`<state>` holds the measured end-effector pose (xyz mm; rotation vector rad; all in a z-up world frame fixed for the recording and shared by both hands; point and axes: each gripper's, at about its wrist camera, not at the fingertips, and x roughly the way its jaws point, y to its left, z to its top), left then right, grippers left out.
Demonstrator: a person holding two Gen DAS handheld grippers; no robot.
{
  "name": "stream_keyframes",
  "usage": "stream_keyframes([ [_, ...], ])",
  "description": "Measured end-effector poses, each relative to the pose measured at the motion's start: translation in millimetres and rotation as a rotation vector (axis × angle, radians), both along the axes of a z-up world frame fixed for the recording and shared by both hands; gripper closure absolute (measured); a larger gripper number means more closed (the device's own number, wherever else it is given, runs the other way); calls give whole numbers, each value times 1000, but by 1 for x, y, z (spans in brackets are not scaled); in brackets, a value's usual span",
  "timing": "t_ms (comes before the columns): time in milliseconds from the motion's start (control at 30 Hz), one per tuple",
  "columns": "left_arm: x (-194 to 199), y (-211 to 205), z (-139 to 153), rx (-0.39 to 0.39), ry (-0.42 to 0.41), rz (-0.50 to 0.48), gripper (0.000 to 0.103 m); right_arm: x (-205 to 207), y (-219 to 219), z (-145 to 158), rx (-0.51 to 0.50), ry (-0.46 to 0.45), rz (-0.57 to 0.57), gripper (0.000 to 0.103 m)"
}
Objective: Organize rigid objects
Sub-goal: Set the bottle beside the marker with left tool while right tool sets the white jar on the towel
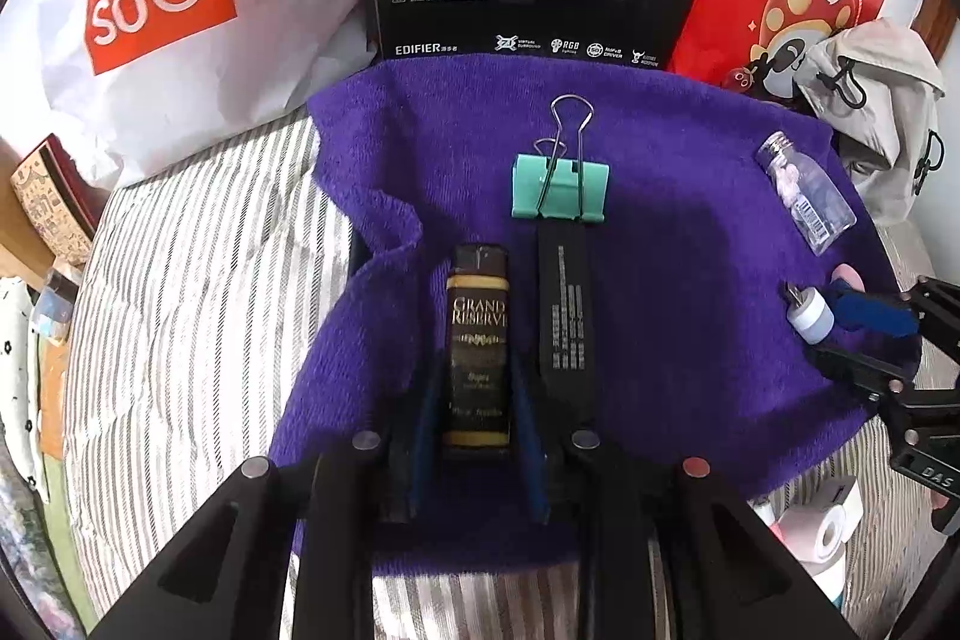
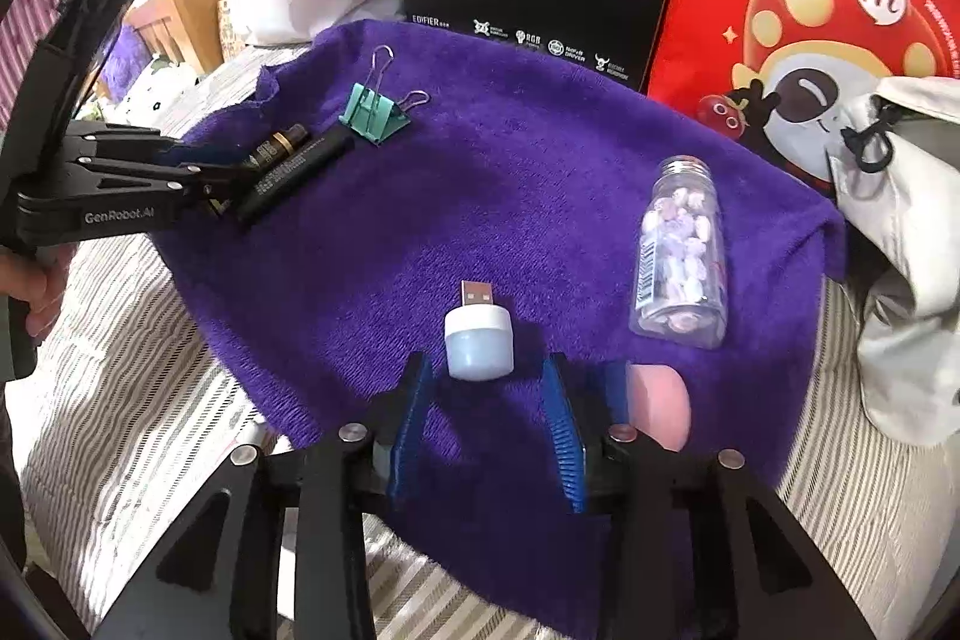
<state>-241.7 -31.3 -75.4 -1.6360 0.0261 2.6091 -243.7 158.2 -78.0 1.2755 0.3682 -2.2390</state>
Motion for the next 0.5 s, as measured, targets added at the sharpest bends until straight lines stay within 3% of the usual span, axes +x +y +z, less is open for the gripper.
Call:
stream_keyframes([
  [100, 9, 0, 7, -3, 9, 10, 76, 9, 5, 11, -6, 26, -17, 50],
  [167, 18, 1, 15, 3, 28, 13, 60, 16, 10, 19, -9, 48, -39, 43],
  [233, 28, 5, 24, 18, 56, 3, 31, 24, 17, 27, -22, 57, -67, 39],
  [300, 38, 10, 31, 30, 72, 1, 15, 34, 27, 36, -52, 59, -97, 29],
  [400, 56, 23, 38, 49, 83, -19, 13, 48, 38, 43, -89, 65, -138, 12],
  [500, 80, 38, 35, 62, 71, -34, 11, 63, 51, 45, -114, 52, -190, 3],
])
